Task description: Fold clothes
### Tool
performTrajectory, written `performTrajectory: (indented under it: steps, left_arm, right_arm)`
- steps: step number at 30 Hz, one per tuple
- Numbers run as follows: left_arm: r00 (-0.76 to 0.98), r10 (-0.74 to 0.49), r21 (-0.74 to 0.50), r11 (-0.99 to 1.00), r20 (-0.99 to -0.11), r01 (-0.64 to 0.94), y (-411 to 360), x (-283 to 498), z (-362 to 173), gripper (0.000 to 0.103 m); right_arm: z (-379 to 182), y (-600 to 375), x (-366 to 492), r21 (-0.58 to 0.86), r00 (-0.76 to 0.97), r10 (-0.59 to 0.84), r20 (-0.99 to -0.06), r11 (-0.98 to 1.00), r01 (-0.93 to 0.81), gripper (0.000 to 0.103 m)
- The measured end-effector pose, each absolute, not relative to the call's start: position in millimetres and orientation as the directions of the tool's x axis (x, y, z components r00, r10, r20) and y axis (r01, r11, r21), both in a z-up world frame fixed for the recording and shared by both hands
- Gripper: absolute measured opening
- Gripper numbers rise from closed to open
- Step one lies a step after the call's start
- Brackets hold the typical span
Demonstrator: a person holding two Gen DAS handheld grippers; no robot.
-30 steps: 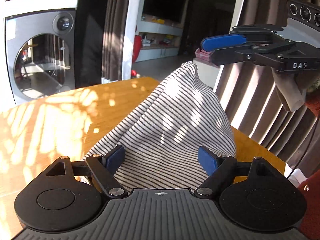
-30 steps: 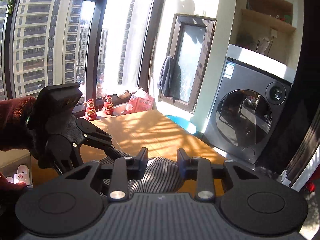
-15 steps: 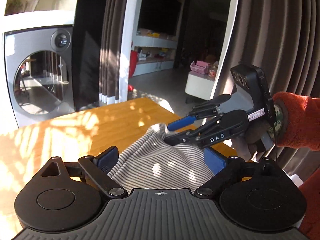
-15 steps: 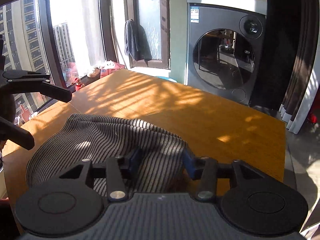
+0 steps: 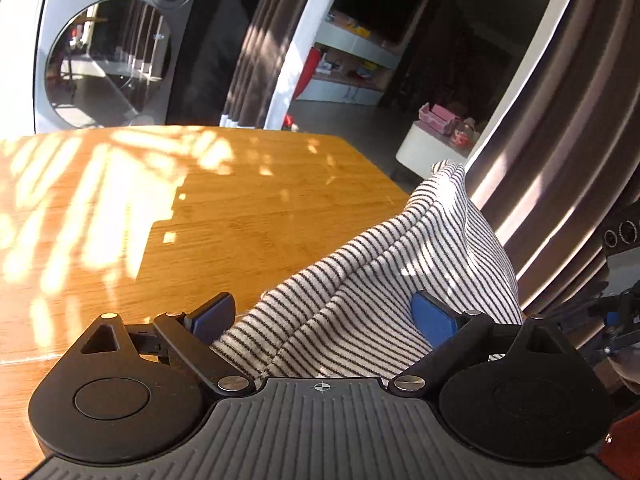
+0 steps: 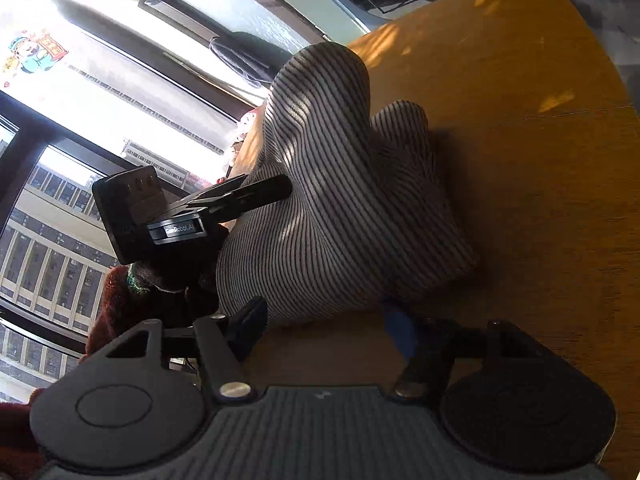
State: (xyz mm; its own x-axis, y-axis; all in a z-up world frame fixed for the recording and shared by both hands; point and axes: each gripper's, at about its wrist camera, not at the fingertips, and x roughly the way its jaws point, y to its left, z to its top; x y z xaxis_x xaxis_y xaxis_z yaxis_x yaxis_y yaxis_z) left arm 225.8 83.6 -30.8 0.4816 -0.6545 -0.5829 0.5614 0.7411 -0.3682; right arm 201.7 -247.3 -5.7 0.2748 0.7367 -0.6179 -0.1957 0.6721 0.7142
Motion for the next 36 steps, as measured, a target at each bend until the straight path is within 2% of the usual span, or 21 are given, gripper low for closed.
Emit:
performTrajectory:
  steps: [2,4,7,8,12,14,17,21,24,26,31,32,33,35,36]
  left_arm:
    - [0.484,-0.646,-0.360,0.748,-0.591,0.558,86.0,218.5,-30.3,0.096]
    - [0.485,-0.637,-0.346,0.752,-0.599,0.560,82.5,203.4,-25.8,0.091]
    - [0.461,-0.661,-0.378,0.733,-0.592,0.565,70.8,185.2,-22.9,0.092]
    - [0.450,-0.669,-0.372,0.722,-0.591,0.584,62.1,178.0,-22.4,0.095]
    - [0.355,-0.733,-0.383,0.630,-0.580,0.675,25.6,153.0,-22.5,0.096]
    - [0.312,-0.774,-0.403,0.574,-0.551,0.713,20.2,142.3,-17.0,0.095]
    - [0.349,-0.787,-0.366,0.565,-0.508,0.740,33.3,130.8,1.1,0.096]
    - [0.501,-0.718,-0.353,0.683,-0.483,0.639,73.9,141.2,12.4,0.095]
    - [0.596,-0.626,-0.363,0.779,-0.503,0.511,96.6,159.6,9.0,0.080]
    - [0.608,-0.588,-0.378,0.808,-0.533,0.451,99.5,172.2,0.9,0.063]
    - [0.568,-0.565,-0.362,0.823,-0.598,0.437,85.3,187.7,-15.4,0.055]
    - [0.560,-0.562,-0.356,0.824,-0.609,0.440,82.0,189.9,-17.9,0.054]
    - [0.555,-0.560,-0.350,0.824,-0.615,0.445,80.7,191.7,-19.3,0.054]
    - [0.551,-0.563,-0.342,0.821,-0.617,0.457,81.4,194.5,-20.0,0.054]
    - [0.547,-0.567,-0.344,0.818,-0.616,0.460,80.6,195.6,-21.1,0.054]
  right_arm:
    - [-11.6,-248.9,222.5,0.701,0.303,0.715,-0.630,0.692,-0.173,0.055]
    - [-8.7,-247.6,243.6,0.659,0.355,0.680,-0.642,0.726,-0.198,0.055]
    - [13.2,-229.6,272.2,0.496,0.478,0.577,-0.662,0.816,-0.298,0.055]
    - [19.9,-219.3,279.9,0.428,0.516,0.540,-0.664,0.841,-0.330,0.055]
    - [38.4,-180.7,298.2,0.184,0.618,0.432,-0.656,0.886,-0.425,0.055]
    - [49.5,-168.3,295.3,0.102,0.647,0.417,-0.638,0.879,-0.466,0.056]
    - [67.2,-169.6,274.9,0.041,0.684,0.431,-0.589,0.861,-0.506,0.060]
    - [80.2,-173.9,220.6,-0.118,0.748,0.444,-0.493,0.818,-0.563,0.060]
    - [75.0,-165.0,179.5,-0.226,0.746,0.493,-0.448,0.745,-0.628,0.060]
    - [64.1,-149.6,166.8,-0.275,0.734,0.493,-0.468,0.708,-0.650,0.060]
    - [27.1,-121.8,183.5,-0.307,0.720,0.454,-0.524,0.688,-0.658,0.060]
    - [23.3,-122.2,188.1,-0.318,0.723,0.447,-0.527,0.685,-0.656,0.053]
    - [24.9,-126.5,192.3,-0.304,0.719,0.454,-0.526,0.689,-0.658,0.041]
    - [43.8,-142.3,200.7,-0.227,0.725,0.477,-0.497,0.734,-0.640,0.030]
    - [56.4,-152.0,205.2,-0.180,0.735,0.485,-0.474,0.763,-0.621,0.028]
